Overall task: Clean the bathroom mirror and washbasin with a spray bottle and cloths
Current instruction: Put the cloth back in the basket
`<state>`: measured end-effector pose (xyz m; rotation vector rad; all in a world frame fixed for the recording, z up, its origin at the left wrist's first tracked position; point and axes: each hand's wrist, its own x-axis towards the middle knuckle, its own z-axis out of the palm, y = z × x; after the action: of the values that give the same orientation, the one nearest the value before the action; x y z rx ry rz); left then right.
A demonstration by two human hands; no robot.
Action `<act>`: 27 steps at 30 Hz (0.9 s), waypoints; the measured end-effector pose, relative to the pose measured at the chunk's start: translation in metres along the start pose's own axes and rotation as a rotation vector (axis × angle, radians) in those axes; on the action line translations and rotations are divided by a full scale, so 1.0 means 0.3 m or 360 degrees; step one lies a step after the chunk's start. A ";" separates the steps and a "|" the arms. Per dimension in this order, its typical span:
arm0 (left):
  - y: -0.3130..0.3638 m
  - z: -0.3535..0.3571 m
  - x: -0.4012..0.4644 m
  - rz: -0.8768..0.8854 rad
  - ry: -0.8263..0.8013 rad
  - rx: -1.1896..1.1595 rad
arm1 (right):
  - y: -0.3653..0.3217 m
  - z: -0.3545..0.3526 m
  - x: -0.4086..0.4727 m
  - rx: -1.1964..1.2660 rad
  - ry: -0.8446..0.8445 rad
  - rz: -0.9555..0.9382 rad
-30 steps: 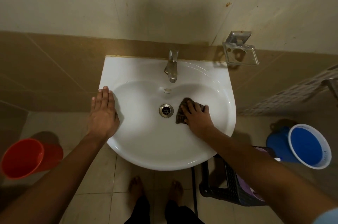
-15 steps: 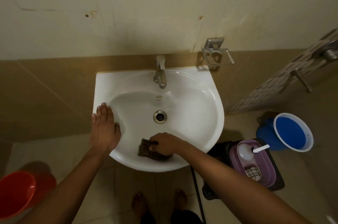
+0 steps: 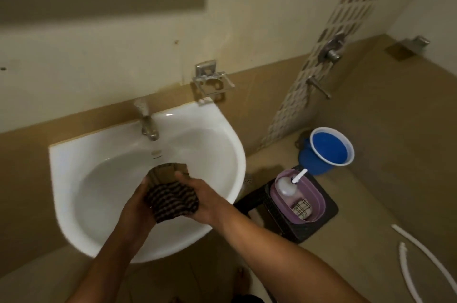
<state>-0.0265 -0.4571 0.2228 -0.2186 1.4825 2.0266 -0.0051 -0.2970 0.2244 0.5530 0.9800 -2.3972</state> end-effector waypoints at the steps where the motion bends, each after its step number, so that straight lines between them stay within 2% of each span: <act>1: -0.005 0.028 0.006 0.0004 -0.0067 -0.0038 | -0.007 -0.004 -0.019 -0.0053 0.0018 -0.0022; 5: -0.025 0.142 0.057 0.0019 -0.0134 -0.0105 | -0.057 -0.055 -0.064 -0.0302 0.0078 -0.0133; 7: -0.040 0.206 0.089 0.0085 -0.0133 -0.0037 | -0.106 -0.101 -0.097 -0.0412 0.0256 -0.0232; 15: -0.101 0.606 0.197 -0.0049 -0.0112 0.0546 | -0.300 -0.468 -0.309 -0.0856 0.0836 -0.0465; 21: -0.250 0.932 0.283 -0.0261 -0.0278 0.0703 | -0.362 -0.761 -0.516 -0.0914 0.1019 -0.0519; 25: -0.368 1.070 0.337 -0.0439 -0.0409 0.0818 | -0.336 -0.933 -0.588 -0.0951 0.1245 -0.0413; 27: -0.428 1.127 0.366 -0.0502 -0.0469 0.0877 | -0.326 -0.981 -0.651 -0.0840 0.1319 -0.0412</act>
<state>0.0306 -0.0849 0.1891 0.0697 1.6280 1.2836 0.1477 0.0338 0.1857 1.3057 2.0476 -1.9509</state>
